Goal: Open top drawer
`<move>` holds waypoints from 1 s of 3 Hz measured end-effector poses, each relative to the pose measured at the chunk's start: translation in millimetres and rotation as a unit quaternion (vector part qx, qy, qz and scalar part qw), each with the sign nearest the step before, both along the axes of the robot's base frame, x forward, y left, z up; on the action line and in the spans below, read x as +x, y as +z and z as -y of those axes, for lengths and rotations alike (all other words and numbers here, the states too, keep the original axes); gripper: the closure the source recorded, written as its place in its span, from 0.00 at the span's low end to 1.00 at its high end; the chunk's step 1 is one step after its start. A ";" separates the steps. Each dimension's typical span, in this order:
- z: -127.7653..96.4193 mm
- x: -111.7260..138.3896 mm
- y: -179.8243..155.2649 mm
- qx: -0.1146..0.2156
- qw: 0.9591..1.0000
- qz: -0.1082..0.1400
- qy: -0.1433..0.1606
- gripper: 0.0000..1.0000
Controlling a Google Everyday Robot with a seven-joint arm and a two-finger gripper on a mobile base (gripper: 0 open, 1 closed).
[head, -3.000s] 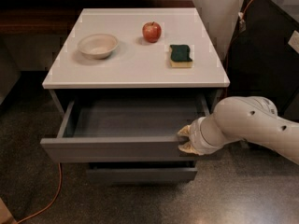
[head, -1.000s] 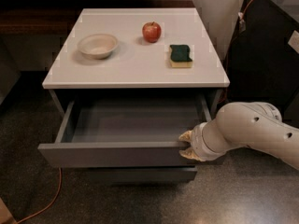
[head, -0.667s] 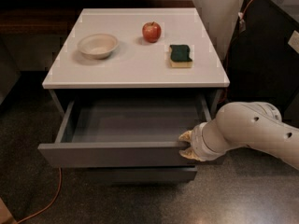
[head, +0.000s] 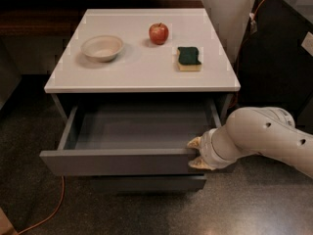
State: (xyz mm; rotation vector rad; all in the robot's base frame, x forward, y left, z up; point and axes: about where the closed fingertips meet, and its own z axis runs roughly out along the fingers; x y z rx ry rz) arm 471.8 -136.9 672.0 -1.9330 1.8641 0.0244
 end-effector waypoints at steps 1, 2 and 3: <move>-0.8 2.0 0.0 -0.002 1.000 -0.002 0.001 0.01; -7.3 18.7 -0.1 -0.018 1.000 -0.014 0.010 0.00; -11.3 33.5 0.4 -0.029 0.999 -0.022 0.015 0.00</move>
Offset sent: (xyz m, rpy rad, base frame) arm 0.0397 0.0137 -0.0013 -0.0727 0.0628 0.0362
